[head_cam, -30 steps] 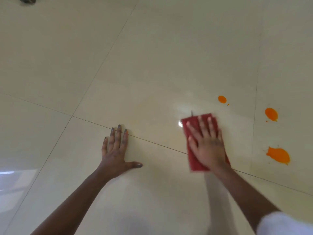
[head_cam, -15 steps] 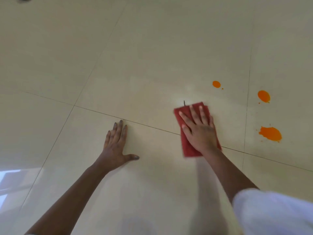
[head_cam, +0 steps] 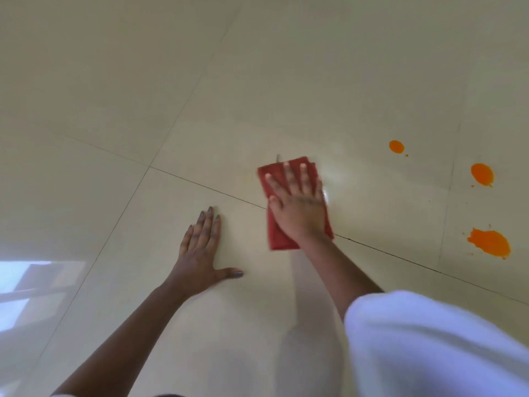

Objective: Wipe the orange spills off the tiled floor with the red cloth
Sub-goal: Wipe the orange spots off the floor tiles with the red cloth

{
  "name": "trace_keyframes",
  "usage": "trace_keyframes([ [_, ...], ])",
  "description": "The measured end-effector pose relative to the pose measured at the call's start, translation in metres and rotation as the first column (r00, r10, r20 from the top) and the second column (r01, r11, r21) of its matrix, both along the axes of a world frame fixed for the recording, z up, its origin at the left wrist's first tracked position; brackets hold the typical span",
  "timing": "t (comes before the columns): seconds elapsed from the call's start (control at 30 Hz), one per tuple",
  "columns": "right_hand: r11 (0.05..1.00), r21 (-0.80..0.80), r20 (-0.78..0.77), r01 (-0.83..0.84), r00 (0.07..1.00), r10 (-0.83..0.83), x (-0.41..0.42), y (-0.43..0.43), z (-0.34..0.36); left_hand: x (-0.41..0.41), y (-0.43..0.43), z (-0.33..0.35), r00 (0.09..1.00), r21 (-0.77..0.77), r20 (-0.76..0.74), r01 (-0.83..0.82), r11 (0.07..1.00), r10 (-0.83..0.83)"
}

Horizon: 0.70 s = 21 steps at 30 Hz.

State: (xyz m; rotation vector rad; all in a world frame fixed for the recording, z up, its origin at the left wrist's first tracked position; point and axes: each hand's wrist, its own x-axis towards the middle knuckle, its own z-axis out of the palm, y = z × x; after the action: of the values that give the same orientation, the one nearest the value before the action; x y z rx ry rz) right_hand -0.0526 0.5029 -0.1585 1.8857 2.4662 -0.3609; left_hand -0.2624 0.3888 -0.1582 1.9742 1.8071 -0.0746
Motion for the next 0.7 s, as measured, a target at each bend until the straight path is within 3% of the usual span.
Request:
trace_keyframes([
  [0.1, 0.976, 0.030, -0.060, -0.214, 0.975, 0.216, -0.024, -0.061, 0.001, -0.001, 0.001, 0.001, 0.999, -0.018, 0.026, 0.020, 1.000, -0.019],
  [0.17, 0.962, 0.050, -0.075, -0.269, 0.959, 0.272, 0.006, -0.119, -0.002, 0.000, -0.001, 0.000, 0.999, -0.002, 0.048, 0.003, 1.000, -0.003],
  [0.23, 0.980, 0.094, -0.050, -0.177, 0.982, 0.182, 0.063, -0.143, -0.004, -0.001, -0.001, 0.000, 0.998, 0.039, 0.065, -0.019, 0.999, 0.016],
  [0.3, 0.991, 0.122, 0.017, 0.053, 0.998, -0.055, 0.117, -0.131, -0.005, 0.005, -0.002, 0.006, 0.996, 0.079, 0.092, 0.008, 0.997, -0.015],
  [0.4, 0.933, 0.100, 0.094, 0.347, 0.930, -0.356, 0.126, -0.089, -0.001, 0.035, 0.001, 0.011, 0.974, 0.152, 0.147, 0.149, 0.977, -0.171],
  [0.47, 0.940, 0.088, 0.060, 0.328, 0.941, -0.334, 0.086, -0.098, 0.001, 0.056, 0.008, 0.009, 0.964, 0.144, 0.168, 0.181, 0.973, -0.205],
  [0.57, 0.966, 0.087, -0.005, 0.244, 0.970, -0.245, 0.033, -0.169, 0.006, 0.066, 0.018, 0.002, 0.981, 0.125, 0.150, 0.107, 0.986, -0.125],
  [0.7, 0.932, 0.073, -0.017, 0.355, 0.935, -0.355, 0.061, -0.227, 0.005, 0.071, 0.017, -0.003, 0.993, 0.169, 0.001, 0.119, 0.978, -0.121],
])
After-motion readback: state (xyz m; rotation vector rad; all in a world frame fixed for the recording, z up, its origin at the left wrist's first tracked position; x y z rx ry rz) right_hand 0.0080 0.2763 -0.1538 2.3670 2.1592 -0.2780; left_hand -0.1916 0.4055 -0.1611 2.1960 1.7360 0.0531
